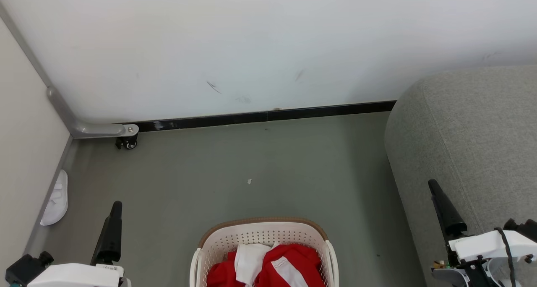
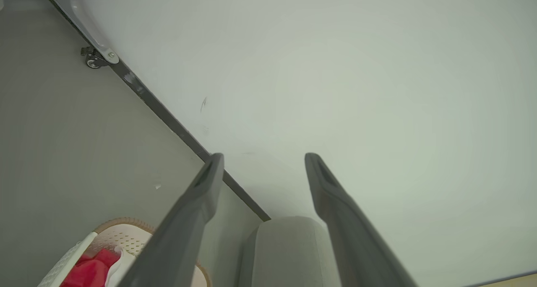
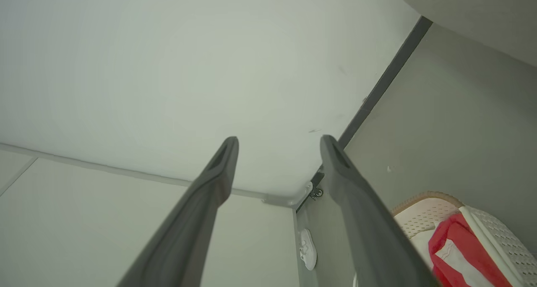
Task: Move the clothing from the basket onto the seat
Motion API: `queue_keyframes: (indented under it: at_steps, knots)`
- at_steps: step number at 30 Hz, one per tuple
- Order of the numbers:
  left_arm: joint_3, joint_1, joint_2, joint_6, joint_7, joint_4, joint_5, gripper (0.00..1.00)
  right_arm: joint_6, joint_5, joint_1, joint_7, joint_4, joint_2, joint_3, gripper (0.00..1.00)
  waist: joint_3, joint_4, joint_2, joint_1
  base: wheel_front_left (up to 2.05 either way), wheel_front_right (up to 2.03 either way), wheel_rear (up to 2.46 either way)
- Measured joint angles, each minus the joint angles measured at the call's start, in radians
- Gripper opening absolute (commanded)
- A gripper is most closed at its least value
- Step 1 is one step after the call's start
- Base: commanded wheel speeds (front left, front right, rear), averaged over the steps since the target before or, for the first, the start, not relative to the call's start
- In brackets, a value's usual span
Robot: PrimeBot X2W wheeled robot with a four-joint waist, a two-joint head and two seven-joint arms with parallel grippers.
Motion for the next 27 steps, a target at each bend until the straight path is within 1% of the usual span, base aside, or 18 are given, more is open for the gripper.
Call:
queue_keyframes:
  at_steps: [2,6,9,13,18,23,27]
  knots:
    - [-0.008,0.0,0.005,0.0,-0.008,-0.001,0.03,1.0,0.0,-0.038,-0.001,-0.007,-0.003,-0.011,0.006,1.0,0.0,0.0,0.0,-0.0003,0.0,0.0,0.0]
    - [-0.026,0.0,0.012,0.0,-0.026,-0.004,0.092,1.0,0.0,-0.12,-0.018,-0.019,-0.018,-0.019,0.014,1.0,0.002,0.0,0.0,-0.0029,0.0,0.0,0.0]
    - [-0.033,-0.002,0.025,0.0,-0.036,-0.007,0.14,1.0,0.0,-0.18,-0.036,-0.026,-0.03,-0.023,0.019,1.0,0.004,0.0,0.0,-0.0057,0.0,0.0,0.0]
    - [-0.046,-0.016,0.036,0.0,-0.052,-0.007,0.214,1.0,0.0,-0.267,-0.04,-0.042,-0.036,-0.044,0.026,1.0,0.007,0.0,0.0,-0.0092,0.0,0.0,0.0]
    - [-0.045,-0.019,0.041,0.0,-0.068,-0.009,0.309,1.0,0.0,-0.375,-0.04,-0.06,-0.054,-0.045,0.046,1.0,0.011,0.001,0.0,-0.0132,0.0,0.0,0.0]
    - [-0.048,-0.022,0.062,0.015,-0.088,-0.024,0.429,1.0,0.0,-0.489,-0.04,-0.08,-0.063,-0.045,0.061,1.0,0.014,0.002,0.0,-0.0153,0.0,0.0,0.0]
    - [-0.062,-0.036,0.064,0.023,-0.105,-0.031,0.526,1.0,0.0,-0.602,-0.04,-0.094,-0.068,-0.047,0.066,1.0,0.016,0.003,0.0,-0.0161,0.0,0.0,0.0]
